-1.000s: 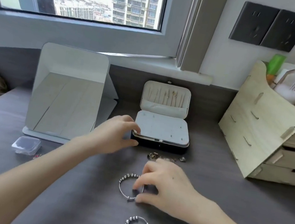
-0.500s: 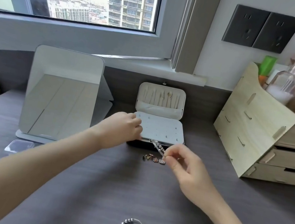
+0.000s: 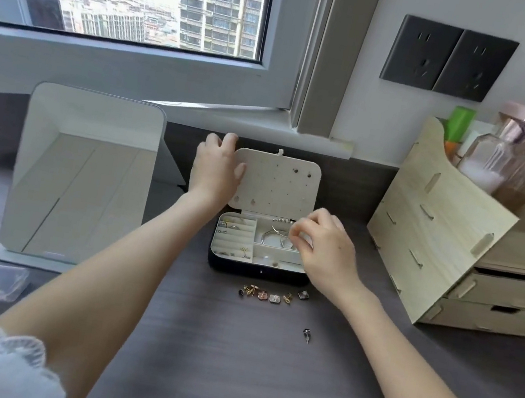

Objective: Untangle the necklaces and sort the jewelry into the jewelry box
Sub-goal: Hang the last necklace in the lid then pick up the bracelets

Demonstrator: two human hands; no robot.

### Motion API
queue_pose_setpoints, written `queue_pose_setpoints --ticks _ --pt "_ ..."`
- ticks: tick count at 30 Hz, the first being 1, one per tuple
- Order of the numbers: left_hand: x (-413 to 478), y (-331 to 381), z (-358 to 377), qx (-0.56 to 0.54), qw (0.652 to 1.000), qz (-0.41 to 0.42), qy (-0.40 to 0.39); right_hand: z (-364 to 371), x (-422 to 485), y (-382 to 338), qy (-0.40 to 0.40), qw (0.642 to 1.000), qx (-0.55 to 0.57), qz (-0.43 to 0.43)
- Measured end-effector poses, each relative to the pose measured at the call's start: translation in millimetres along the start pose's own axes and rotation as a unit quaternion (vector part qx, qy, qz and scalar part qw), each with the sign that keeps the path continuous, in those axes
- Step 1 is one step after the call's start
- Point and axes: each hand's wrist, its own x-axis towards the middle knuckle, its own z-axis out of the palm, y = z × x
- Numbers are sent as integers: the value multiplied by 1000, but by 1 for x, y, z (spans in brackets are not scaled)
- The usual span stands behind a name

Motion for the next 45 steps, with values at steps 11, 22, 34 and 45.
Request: queue_pose_setpoints --ticks 11,22,34,45 --pt "-68 -3 -50 -31 985 157 -57 2 25 -1 -137 987 -84 -26" --pt "-194 20 -99 -1 863 135 -487 -15 -73 -32 -26 998 34 -46" --pt "-186 47 -106 88 912 130 -379 -20 -101 11 48 995 5 83" --pt "-40 52 10 -21 978 -50 -201 -13 -97 26 49 975 86 197"
